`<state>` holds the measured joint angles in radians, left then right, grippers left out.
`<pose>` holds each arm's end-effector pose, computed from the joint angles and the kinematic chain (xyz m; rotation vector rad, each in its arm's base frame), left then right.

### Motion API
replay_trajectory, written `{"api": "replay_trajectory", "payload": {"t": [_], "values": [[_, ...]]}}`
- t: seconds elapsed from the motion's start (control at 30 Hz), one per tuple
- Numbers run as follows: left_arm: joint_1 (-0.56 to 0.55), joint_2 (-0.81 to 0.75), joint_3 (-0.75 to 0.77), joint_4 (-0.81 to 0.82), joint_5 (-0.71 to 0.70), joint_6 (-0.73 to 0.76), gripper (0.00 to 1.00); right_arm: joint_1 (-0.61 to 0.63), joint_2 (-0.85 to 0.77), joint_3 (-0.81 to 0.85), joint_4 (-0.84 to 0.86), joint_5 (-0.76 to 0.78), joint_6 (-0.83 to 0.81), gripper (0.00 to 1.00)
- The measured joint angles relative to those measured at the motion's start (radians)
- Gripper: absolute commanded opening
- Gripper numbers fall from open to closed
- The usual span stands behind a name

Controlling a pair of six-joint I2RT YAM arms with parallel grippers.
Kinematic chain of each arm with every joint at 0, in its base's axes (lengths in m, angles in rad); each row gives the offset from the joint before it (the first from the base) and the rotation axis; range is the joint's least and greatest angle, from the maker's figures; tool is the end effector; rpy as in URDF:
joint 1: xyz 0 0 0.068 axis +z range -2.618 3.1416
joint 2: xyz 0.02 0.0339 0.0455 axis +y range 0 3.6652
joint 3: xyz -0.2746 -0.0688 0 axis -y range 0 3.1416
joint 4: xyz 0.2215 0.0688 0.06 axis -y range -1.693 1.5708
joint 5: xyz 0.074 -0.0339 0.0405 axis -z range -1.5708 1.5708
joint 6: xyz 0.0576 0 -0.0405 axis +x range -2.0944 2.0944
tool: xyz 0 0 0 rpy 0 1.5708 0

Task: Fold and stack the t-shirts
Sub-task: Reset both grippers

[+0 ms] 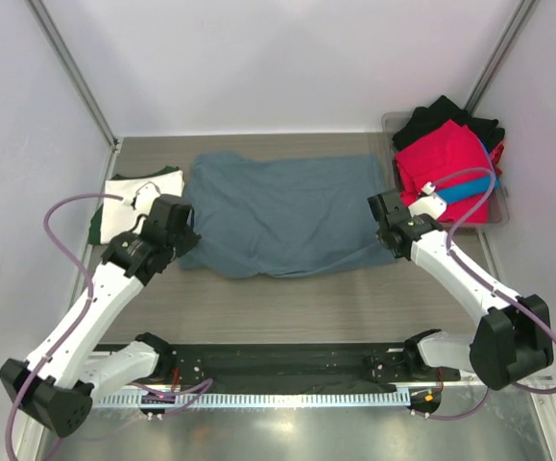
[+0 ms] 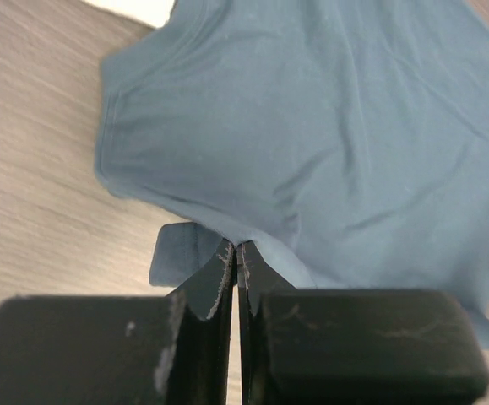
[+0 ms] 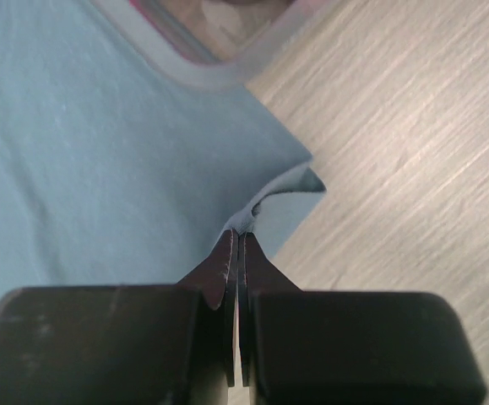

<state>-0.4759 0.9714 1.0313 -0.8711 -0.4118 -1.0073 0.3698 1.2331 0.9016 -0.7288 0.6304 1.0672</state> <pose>0.1616 -0.0573 0.3214 -0.7904 2.1730 -0.2664 0.2145 0.0467 0.2521 0.9913 2.1413 -0.1733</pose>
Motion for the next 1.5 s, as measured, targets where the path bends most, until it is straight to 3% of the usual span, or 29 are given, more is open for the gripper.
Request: {"api": "replay_trajectory", "payload": {"t": [0.47,0.83,1.5], "values": [[0.028,0.317,0.151,0.053,-0.074,0.078,0.02,-0.157,0.179,0.121,0.081,-0.032,-0.078,0.01],[0.09,0.478,0.303,0.062,-0.087,0.138,0.0,-0.171,0.287,0.204,0.127,-0.061,-0.112,0.01],[0.15,0.616,0.377,0.074,-0.092,0.185,0.04,-0.178,0.456,0.266,0.183,-0.117,-0.127,0.01]]}}
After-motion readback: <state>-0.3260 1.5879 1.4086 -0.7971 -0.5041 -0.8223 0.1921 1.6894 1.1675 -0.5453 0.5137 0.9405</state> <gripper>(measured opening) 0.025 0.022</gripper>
